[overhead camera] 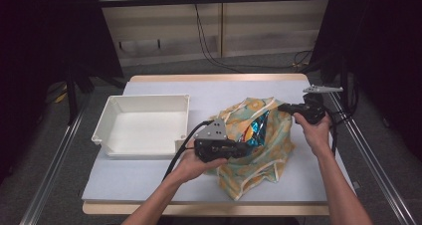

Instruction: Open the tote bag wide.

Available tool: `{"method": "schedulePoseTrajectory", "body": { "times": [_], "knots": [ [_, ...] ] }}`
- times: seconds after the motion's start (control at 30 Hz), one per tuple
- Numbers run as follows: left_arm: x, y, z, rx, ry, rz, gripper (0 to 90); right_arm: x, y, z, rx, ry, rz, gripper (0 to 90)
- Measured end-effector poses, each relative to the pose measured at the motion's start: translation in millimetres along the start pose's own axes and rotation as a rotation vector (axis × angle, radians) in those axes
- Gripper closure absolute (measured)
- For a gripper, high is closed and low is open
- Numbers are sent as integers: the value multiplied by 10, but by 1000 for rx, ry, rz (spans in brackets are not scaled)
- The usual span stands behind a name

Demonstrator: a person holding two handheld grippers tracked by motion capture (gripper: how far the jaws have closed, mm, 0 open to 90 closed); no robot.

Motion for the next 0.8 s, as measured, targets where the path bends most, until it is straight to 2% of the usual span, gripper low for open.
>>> {"method": "schedulePoseTrajectory", "body": {
  "times": [0.03,0.23,0.33,0.37,0.53,0.57,0.63,0.67,0.8],
  "knots": [
    [9,-15,-2,-6,-2,2,895,69,-10,-18,0,-23,9,897],
    [58,-111,-6,-45,-10,22,896,166,0,-43,14,-45,31,882],
    [99,-163,-15,-59,-20,39,896,204,9,-57,17,-59,35,820],
    [117,-186,-20,-65,-25,44,896,214,11,-62,20,-58,36,765],
    [202,-311,-24,-81,-28,58,896,223,7,-62,26,-62,41,704],
    [236,-364,-24,-92,-30,63,897,231,0,-60,28,-64,42,765],
    [254,-396,-25,-99,-34,63,897,232,-5,-60,25,-66,39,797],
    [275,-432,-20,-102,-38,64,898,228,-16,-56,17,-64,40,893],
    [330,-542,-28,-117,-43,72,899,238,-26,-53,16,-66,34,896]
  ]
}}
Point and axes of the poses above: each handheld gripper's, and its own axes: z roughly backward along the jaws, y roughly out of its underside, x roughly to its left, the point moved 8 cm from there along -z, roughly forward along the jaws, and after that the axes turned 7 degrees about z, right-handed, at the moved point
